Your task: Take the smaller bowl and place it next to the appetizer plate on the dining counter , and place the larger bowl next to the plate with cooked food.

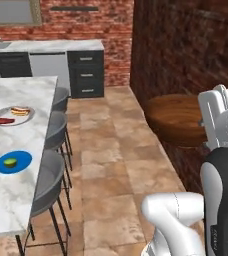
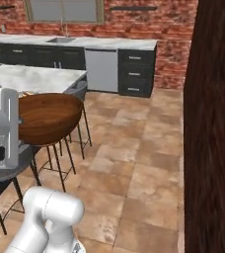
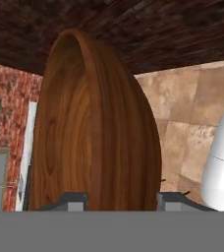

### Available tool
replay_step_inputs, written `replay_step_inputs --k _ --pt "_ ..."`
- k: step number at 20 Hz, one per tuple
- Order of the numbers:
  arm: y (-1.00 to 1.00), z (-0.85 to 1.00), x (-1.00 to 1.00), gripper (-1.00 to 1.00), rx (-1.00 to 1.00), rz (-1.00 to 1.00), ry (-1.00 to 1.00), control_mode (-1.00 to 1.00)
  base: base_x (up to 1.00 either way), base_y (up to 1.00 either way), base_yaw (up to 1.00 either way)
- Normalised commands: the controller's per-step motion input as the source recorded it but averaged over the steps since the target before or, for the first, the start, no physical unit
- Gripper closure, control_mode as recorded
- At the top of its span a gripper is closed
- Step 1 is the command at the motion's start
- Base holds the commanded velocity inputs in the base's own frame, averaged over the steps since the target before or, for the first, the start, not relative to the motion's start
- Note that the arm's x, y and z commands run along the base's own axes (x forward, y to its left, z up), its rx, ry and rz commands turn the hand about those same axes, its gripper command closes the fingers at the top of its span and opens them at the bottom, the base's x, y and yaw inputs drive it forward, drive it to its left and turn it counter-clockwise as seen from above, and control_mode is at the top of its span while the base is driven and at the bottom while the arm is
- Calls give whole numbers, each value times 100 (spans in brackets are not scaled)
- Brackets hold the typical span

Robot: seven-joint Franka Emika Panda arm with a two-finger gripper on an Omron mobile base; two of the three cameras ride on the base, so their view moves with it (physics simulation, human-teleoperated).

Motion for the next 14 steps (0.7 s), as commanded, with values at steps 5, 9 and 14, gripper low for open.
replay_step_inputs --k 5,9,14 --pt "0 0 0 100 0 0 0 100 96 -65 65" --pt "0 0 0 100 0 0 0 100 83 -61 69" --pt "0 0 0 100 0 0 0 100 63 -87 62"
